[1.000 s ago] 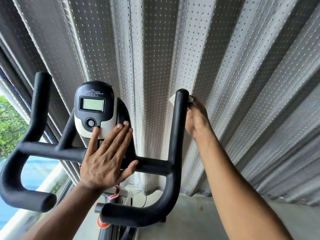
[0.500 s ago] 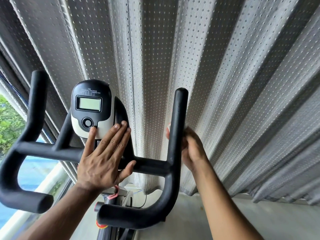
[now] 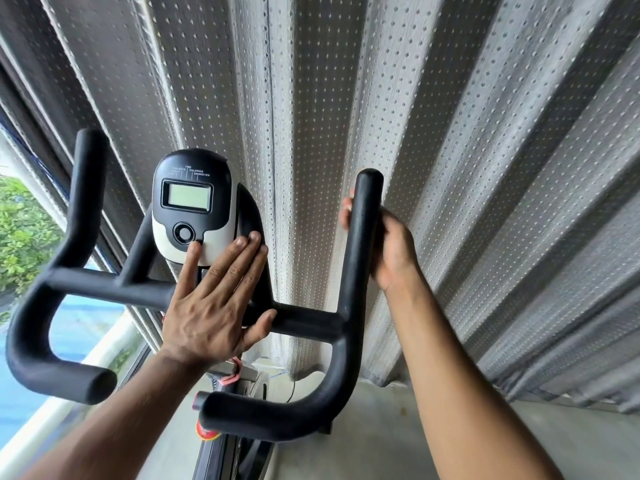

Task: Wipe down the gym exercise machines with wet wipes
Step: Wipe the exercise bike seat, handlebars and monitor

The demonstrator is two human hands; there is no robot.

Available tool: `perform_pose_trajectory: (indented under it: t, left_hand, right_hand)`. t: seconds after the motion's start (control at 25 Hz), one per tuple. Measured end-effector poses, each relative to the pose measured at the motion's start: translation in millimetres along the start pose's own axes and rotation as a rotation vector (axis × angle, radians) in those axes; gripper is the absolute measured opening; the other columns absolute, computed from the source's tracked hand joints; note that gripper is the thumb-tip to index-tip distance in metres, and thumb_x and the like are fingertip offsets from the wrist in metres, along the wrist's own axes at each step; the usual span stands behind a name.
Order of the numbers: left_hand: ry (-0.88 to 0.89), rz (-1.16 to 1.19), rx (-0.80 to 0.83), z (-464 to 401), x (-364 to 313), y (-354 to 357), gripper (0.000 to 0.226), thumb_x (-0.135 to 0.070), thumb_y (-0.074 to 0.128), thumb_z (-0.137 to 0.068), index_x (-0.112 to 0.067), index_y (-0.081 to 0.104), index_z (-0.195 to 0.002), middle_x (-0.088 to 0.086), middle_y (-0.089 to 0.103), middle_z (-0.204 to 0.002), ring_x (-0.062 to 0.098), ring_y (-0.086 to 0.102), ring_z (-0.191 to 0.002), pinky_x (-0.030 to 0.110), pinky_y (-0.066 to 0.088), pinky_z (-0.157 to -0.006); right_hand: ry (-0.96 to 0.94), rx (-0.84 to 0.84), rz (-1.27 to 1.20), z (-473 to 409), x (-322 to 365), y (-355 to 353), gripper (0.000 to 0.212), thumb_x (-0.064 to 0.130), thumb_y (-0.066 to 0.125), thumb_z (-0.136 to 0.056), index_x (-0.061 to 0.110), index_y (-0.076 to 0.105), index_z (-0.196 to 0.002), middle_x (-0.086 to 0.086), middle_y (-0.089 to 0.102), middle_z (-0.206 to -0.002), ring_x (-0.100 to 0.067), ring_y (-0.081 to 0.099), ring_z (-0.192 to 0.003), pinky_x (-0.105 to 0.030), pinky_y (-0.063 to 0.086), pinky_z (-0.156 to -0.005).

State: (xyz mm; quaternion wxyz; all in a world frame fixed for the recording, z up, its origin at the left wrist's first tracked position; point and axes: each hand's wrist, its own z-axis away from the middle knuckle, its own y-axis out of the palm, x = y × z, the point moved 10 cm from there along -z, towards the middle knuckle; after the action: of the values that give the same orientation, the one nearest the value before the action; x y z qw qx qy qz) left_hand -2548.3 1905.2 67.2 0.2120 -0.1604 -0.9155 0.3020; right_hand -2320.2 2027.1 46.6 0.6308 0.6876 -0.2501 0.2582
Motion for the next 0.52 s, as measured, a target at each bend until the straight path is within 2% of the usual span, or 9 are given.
perform_pose_trajectory:
  t: [0.12, 0.24, 0.32, 0.44, 0.52]
  left_hand:
    - [-0.003, 0.011, 0.0, 1, 1, 0, 0.079, -0.059, 0.046, -0.098, -0.006, 0.041, -0.157, 0.008, 0.035, -0.167, 0.02, 0.035, -0.154, 0.065, 0.024, -0.122]
    - [-0.001, 0.027, -0.002, -1, 0, 0, 0.08, -0.059, 0.047, -0.098, -0.006, 0.041, -0.157, 0.008, 0.035, -0.166, 0.021, 0.035, -0.154, 0.065, 0.024, -0.122]
    - [0.0, 0.03, -0.003, -1, 0, 1, 0.08, -0.059, 0.047, -0.098, -0.006, 0.04, -0.158, 0.008, 0.034, -0.167, 0.021, 0.035, -0.154, 0.065, 0.023, -0.123]
    - [0.001, 0.027, -0.007, 0, 0, 0, 0.08, -0.058, 0.047, -0.098, -0.006, 0.039, -0.158, 0.008, 0.034, -0.167, 0.021, 0.034, -0.154, 0.066, 0.025, -0.122]
    - [-0.003, 0.026, -0.012, 1, 1, 0, 0.08, -0.058, 0.048, -0.098, -0.005, 0.04, -0.157, 0.009, 0.035, -0.167, 0.021, 0.034, -0.154, 0.066, 0.025, -0.121]
  right_hand:
    - [0.176, -0.037, -0.024, 46, -57, -34, 0.033, 0.017, 0.048, -0.097, -0.001, 0.074, -0.107, -0.015, 0.066, -0.098, -0.024, 0.067, -0.084, -0.033, 0.057, -0.082]
    - [0.291, -0.077, -0.065, 94, -92, -52, 0.033, 0.015, 0.048, -0.096, -0.006, 0.068, -0.111, -0.018, 0.066, -0.097, -0.028, 0.067, -0.086, -0.035, 0.055, -0.085]
    - [0.279, -0.09, -0.08, 96, -91, -48, 0.031, 0.013, 0.047, -0.095, -0.006, 0.07, -0.105, -0.018, 0.067, -0.093, -0.028, 0.068, -0.082, -0.034, 0.057, -0.081]
    - [0.232, -0.113, -0.018, 68, -70, -32, 0.032, 0.01, 0.042, -0.097, 0.001, 0.073, -0.091, -0.014, 0.065, -0.085, -0.024, 0.065, -0.069, -0.028, 0.057, -0.063]
    - [0.178, -0.101, 0.03, 42, -47, -16, 0.038, 0.009, 0.036, -0.1, 0.003, 0.073, -0.09, -0.012, 0.066, -0.084, -0.022, 0.064, -0.068, -0.028, 0.056, -0.061]
